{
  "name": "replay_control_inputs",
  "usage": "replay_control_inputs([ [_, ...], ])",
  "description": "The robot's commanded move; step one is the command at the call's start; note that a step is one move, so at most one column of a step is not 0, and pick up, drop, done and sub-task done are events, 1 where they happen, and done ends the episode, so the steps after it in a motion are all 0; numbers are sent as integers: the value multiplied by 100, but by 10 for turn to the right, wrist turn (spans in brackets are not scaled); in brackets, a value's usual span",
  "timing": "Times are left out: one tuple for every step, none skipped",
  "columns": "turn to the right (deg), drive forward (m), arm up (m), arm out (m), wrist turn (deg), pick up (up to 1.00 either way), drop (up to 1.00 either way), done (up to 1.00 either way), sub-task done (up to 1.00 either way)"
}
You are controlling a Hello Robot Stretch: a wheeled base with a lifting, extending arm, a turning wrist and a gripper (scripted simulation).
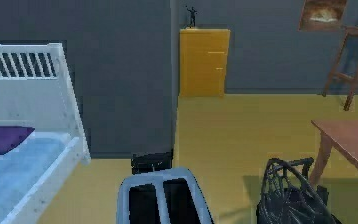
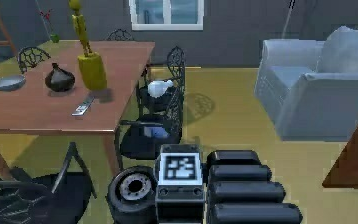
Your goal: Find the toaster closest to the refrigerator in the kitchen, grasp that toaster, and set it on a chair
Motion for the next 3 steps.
replay_control_inputs([
  [0, 95, 0, 0, 0, 0, 0, 0, 0],
  [0, 30, 0, 0, 0, 0, 0, 0, 0],
  [450, 0, 0, 0, 0, 0, 0, 0, 0],
])
